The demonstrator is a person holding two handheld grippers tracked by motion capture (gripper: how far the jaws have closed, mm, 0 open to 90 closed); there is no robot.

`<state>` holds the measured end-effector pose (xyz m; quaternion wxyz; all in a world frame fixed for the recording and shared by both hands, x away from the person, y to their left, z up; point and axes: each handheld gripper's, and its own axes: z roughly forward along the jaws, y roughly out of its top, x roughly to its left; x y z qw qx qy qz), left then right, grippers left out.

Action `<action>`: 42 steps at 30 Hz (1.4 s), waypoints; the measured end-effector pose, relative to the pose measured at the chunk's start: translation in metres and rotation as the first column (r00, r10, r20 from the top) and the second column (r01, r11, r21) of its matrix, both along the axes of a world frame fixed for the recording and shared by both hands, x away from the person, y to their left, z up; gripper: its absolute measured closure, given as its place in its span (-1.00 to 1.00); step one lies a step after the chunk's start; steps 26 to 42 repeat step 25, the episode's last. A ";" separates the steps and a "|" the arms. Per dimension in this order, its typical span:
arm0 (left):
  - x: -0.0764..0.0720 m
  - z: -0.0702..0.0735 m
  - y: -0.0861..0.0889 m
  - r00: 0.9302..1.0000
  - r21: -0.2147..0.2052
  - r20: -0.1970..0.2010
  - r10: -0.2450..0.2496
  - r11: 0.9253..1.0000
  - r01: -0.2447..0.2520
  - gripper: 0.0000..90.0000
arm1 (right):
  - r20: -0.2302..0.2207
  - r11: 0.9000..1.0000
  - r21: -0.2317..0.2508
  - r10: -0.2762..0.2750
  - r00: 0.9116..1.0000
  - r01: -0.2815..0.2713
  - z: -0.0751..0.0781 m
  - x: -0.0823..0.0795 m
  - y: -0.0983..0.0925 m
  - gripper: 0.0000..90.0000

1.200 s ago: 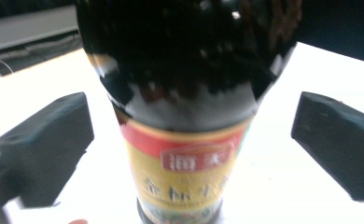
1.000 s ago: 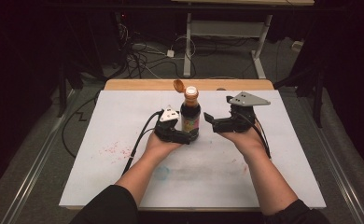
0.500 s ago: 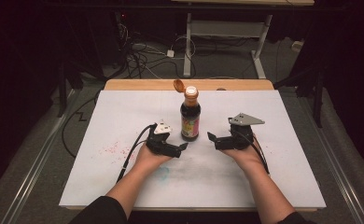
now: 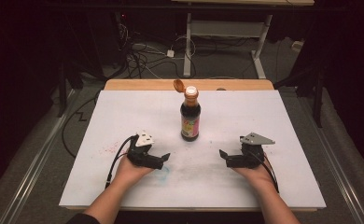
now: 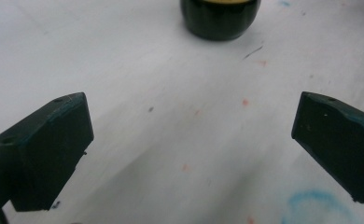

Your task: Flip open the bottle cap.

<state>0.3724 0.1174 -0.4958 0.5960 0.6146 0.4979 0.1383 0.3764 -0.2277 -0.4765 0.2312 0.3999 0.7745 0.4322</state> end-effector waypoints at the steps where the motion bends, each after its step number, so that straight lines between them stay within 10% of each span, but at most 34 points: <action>1: -0.003 0.000 0.005 1.000 -0.005 0.001 0.003 1.000 -0.003 -1.00 | -0.001 1.000 0.000 -0.003 1.000 0.003 -0.001 -0.003 -0.003 -0.99; 15: -0.047 0.001 0.053 0.993 -0.120 0.116 0.009 0.993 0.005 -1.00 | 0.074 0.999 0.035 -0.029 0.997 0.026 -0.003 -0.039 -0.029 -0.99; 42: -0.045 0.000 0.053 0.995 -0.112 0.100 0.015 0.994 -0.003 -1.00 | 0.062 0.999 0.019 -0.042 0.997 0.041 -0.004 -0.038 -0.028 -0.99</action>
